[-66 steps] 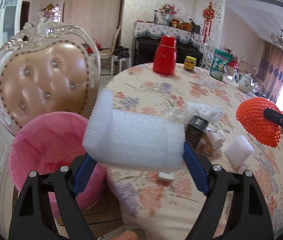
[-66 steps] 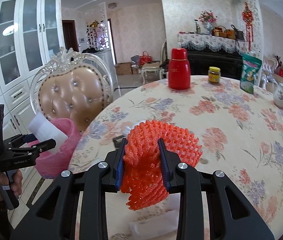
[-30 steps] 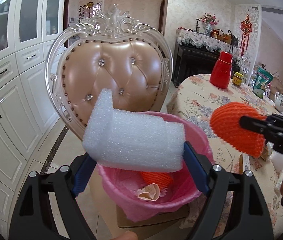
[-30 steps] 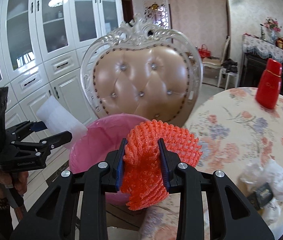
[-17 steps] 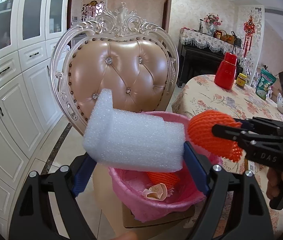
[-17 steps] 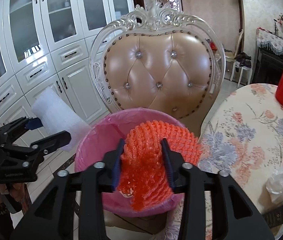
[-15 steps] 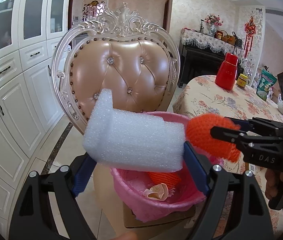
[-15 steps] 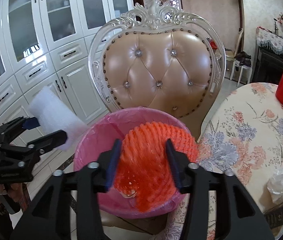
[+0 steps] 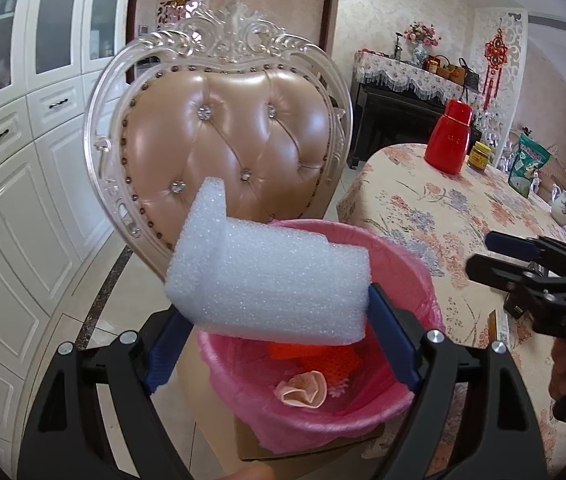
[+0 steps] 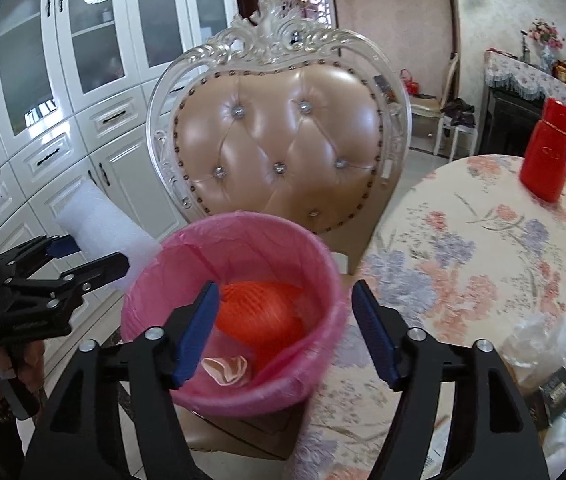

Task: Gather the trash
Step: 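Open the right tool over the bin while the left tool drops the foam sleeve in, then grasp the white folded paper pack with the right tool while the left tool returns to the table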

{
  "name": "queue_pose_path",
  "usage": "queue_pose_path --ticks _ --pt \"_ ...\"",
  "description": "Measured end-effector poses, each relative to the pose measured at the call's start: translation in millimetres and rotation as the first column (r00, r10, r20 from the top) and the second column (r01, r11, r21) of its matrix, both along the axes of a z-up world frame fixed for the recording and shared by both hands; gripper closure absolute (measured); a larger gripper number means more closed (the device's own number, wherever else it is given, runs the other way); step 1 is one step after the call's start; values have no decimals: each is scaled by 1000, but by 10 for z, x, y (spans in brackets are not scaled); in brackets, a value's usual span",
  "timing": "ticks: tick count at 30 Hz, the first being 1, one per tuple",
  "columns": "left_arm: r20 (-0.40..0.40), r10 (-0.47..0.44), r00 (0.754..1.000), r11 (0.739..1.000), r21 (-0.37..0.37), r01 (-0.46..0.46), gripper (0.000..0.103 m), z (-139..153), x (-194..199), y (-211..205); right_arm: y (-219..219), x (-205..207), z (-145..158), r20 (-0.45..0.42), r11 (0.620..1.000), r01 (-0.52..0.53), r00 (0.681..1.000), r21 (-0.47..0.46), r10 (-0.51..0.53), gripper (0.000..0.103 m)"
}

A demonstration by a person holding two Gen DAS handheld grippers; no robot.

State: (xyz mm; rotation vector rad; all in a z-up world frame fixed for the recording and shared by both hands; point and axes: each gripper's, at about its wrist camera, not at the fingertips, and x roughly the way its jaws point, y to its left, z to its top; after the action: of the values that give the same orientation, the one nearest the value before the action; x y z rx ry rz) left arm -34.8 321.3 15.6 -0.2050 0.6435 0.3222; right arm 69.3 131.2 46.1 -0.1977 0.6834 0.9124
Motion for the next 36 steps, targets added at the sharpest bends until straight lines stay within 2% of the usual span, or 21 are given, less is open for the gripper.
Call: queue_pose_path --ticks 2,17,36 --pt "-5 4 1000 1000 -8 -4 16 -14 68 0 -83 -3 11 1 1000 8 1000 0 -8 36" --pt "12 -38 999 999 -9 39 16 21 92 -287 -833 -63 17 25 990 142 990 11 -142 30" --pt "29 -199 980 980 -24 199 16 -64 251 -1248 -2171 -253 -217 24 922 386 922 -34 -385 29"
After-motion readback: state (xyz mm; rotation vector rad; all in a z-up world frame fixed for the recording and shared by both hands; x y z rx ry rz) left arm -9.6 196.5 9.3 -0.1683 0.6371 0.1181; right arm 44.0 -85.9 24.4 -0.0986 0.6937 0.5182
